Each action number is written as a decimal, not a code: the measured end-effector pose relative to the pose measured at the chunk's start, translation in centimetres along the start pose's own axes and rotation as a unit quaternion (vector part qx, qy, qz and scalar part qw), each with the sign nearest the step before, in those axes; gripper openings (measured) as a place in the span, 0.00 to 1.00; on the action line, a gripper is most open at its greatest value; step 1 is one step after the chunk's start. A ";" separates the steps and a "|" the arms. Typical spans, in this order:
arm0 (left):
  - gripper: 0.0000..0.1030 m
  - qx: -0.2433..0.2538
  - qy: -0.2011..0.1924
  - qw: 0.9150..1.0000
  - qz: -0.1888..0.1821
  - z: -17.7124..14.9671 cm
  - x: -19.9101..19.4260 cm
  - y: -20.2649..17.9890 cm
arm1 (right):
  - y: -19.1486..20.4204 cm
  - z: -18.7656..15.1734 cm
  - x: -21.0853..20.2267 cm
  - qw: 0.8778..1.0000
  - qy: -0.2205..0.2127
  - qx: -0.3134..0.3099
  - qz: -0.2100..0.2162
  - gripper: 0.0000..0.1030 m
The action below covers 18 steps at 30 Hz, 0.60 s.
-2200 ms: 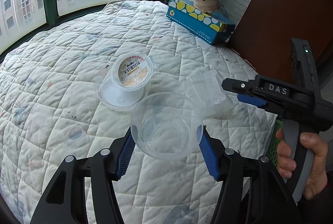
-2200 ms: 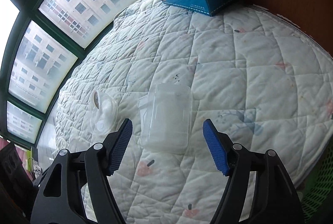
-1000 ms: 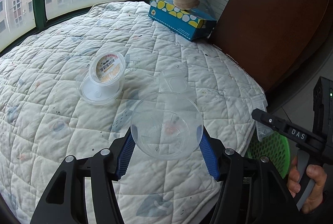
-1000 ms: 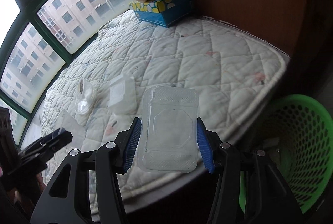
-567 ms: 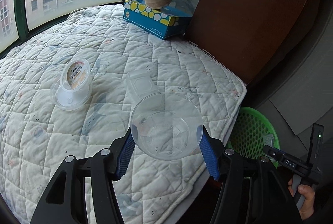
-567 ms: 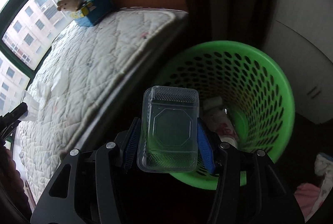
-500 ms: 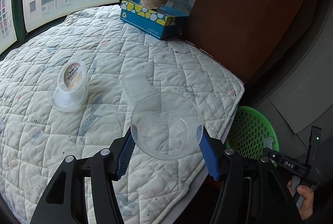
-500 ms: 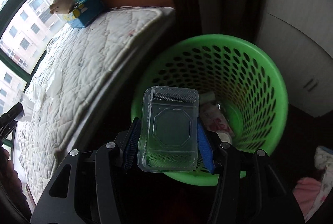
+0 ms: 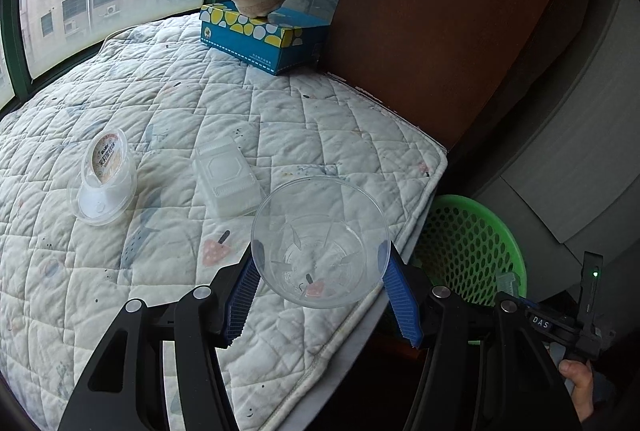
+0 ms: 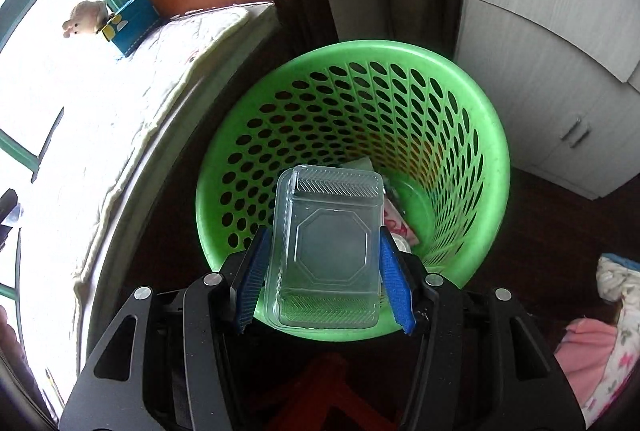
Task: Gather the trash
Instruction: 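Open right tool to drop the box while left tool drops the bowl in basket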
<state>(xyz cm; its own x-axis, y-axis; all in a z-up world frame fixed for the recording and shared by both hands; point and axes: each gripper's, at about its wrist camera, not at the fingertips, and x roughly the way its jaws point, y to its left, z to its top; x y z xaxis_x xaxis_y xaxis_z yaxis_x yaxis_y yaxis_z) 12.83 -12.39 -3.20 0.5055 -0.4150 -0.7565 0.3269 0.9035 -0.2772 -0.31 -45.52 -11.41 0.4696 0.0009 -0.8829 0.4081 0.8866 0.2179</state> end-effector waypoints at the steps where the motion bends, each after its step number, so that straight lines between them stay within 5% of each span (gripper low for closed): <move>1: 0.56 0.002 0.001 1.000 0.000 0.0 0.1 -0.1 | 0.0 0.0 0.0 1.000 -0.001 0.002 0.000 0.53; 18: 0.56 0.043 0.025 0.999 -0.022 0.5 2.4 -5.5 | -1.8 0.3 -2.1 0.999 -0.027 0.023 0.021 0.61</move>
<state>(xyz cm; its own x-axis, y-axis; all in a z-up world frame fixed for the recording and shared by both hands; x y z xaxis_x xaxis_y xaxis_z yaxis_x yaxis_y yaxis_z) 12.65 -18.42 -3.20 0.4486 -0.4461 -0.7745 0.4162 0.8711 -0.2607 -1.76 -47.28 -9.82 0.5281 0.0127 -0.8491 0.4219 0.8638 0.2753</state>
